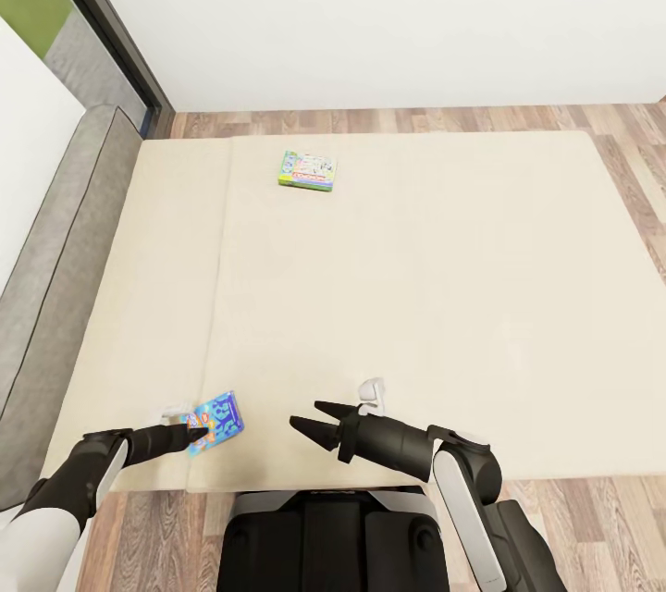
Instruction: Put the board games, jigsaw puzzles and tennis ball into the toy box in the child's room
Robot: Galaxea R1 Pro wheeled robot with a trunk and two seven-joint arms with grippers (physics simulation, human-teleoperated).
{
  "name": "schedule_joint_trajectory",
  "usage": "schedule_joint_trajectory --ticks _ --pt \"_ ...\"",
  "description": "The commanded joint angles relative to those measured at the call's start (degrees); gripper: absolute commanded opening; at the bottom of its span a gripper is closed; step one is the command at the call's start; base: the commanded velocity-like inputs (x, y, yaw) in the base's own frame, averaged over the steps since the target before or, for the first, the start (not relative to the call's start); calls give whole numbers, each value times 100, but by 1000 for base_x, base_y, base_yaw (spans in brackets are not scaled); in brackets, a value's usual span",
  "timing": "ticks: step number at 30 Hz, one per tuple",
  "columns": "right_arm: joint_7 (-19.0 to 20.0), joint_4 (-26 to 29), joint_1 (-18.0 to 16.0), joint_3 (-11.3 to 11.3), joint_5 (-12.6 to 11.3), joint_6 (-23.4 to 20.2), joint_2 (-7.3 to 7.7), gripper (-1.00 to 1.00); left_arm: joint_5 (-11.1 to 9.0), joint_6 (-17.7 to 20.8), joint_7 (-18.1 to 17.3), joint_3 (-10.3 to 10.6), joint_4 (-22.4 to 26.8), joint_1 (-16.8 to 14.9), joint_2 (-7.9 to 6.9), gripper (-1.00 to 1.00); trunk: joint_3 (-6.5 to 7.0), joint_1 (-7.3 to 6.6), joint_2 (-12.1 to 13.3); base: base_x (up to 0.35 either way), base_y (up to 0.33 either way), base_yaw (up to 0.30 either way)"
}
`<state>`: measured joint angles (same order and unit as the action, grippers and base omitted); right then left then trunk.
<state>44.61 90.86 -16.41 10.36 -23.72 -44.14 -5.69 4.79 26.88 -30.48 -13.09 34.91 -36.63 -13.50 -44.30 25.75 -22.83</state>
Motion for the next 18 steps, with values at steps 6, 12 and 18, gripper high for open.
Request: schedule_joint_trajectory --ticks 6,12,18 --pt "-1 2 1 5 -19 -33 -2 100 49 18 -406 -55 7 -2 5 100 -6 3 -9 0 0 0" --pt "-4 2 1 8 -19 -33 -2 100 43 13 -471 -67 7 -2 5 100 -6 3 -9 0 0 0" --pt "-1 2 0 9 -19 -33 -2 100 39 9 -489 -75 7 -2 5 100 -6 3 -9 0 0 0"
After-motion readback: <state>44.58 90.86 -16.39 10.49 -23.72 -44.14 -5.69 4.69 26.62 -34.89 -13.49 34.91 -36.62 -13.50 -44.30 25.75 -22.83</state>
